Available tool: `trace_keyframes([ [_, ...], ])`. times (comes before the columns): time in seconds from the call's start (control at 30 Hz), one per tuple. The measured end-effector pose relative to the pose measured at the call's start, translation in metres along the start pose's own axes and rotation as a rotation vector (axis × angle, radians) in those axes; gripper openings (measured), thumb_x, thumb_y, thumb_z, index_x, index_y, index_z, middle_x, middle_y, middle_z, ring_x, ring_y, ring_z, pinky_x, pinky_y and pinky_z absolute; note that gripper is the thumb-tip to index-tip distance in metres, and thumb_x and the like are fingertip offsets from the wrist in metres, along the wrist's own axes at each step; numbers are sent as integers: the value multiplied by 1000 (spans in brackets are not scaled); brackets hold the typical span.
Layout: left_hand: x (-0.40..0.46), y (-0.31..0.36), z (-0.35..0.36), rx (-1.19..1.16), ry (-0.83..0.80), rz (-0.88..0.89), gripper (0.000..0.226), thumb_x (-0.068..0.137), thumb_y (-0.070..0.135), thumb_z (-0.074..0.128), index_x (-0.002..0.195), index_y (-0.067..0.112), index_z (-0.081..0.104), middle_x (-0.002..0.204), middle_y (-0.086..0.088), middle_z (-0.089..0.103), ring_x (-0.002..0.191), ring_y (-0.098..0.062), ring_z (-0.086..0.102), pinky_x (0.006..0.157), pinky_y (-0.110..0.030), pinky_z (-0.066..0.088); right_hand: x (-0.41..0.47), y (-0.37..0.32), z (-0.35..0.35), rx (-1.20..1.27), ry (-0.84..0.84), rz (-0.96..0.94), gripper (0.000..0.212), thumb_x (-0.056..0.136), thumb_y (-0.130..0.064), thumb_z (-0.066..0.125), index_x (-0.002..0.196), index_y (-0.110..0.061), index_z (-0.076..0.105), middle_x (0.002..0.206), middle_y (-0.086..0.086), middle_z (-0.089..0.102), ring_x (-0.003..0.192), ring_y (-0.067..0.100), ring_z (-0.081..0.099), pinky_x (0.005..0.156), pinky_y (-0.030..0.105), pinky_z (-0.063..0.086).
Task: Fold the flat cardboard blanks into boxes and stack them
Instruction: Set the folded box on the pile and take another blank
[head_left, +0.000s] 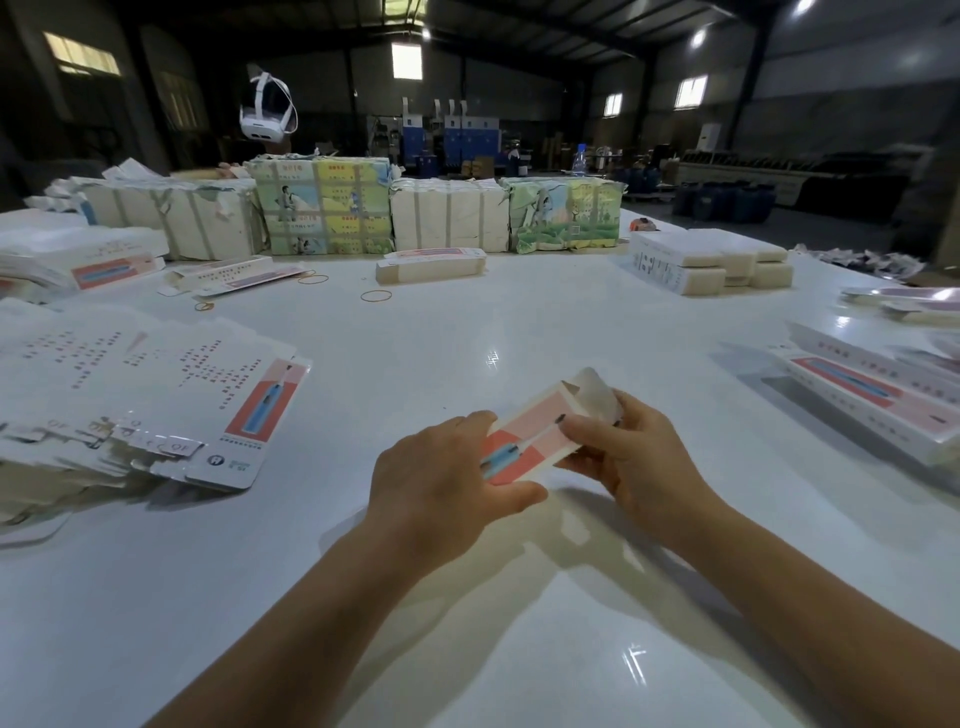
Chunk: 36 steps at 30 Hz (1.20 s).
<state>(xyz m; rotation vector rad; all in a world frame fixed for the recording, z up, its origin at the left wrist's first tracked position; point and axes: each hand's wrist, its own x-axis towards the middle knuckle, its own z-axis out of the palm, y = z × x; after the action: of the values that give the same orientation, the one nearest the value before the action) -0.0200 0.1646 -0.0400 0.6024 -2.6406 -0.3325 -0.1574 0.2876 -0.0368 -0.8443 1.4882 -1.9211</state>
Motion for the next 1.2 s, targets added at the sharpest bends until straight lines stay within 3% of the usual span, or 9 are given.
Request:
trace_keyframes([
  [0.1,0,-2,1,26,-6,-1,78,56,80,35,118,33,44,115,15,59,74,-8,54,60,-11,39,-9,7,2,-800,49,-366,16,97,-18,50,106,-20,63,82,-6,67,70,5,63,65,11,48],
  [0.17,0,-2,2,50,0,-5,76,58,79,36,118,32,44,113,14,59,73,-9,53,58,-10,37,-9,14,3,-1071,56,-420,29,100,-28,42,124,-19,56,87,-7,61,69,3,56,63,9,44],
  [0.23,0,-3,1,67,15,-14,72,61,79,40,117,33,44,112,14,59,74,-9,54,59,-11,38,-9,11,5,-867,76,-336,30,100,-32,41,116,-22,63,87,-4,66,75,11,63,69,14,51],
  [0.33,-1,-4,0,81,34,-23,75,63,78,42,122,32,42,120,13,58,85,-12,61,68,-17,45,-6,1,5,-274,8,-129,35,98,-32,47,79,-27,76,86,1,74,86,18,70,76,24,57],
  [0.53,-1,-2,0,119,142,23,65,75,70,56,125,31,41,119,12,59,91,-12,61,75,-26,51,-1,-3,1,5,4,-64,20,89,-16,60,87,-21,79,95,8,74,90,22,71,73,26,57],
  [0.7,-2,1,1,133,208,53,63,75,66,59,124,29,45,112,11,61,89,-13,60,67,-24,44,-3,-3,-1,-33,-37,-167,19,76,-36,64,88,-31,78,95,3,75,91,18,71,74,22,56],
  [0.9,-2,0,2,164,223,69,66,75,67,58,125,26,45,111,9,62,88,-14,61,66,-23,41,-8,-2,4,-219,-7,-252,51,97,-6,47,83,-47,75,90,-9,75,87,10,71,72,18,54],
  [1.07,-2,0,2,148,220,66,67,75,67,59,126,26,44,112,8,62,88,-14,61,69,-26,47,-12,1,5,-448,28,-292,65,92,3,35,86,-52,70,90,-13,72,89,15,68,86,36,56],
  [1.2,-2,-1,1,85,182,49,63,75,65,60,123,28,44,115,9,61,88,-14,61,74,-28,53,-15,3,5,-565,54,-337,58,95,-3,38,92,-56,64,92,-6,70,86,38,61,83,50,52],
])
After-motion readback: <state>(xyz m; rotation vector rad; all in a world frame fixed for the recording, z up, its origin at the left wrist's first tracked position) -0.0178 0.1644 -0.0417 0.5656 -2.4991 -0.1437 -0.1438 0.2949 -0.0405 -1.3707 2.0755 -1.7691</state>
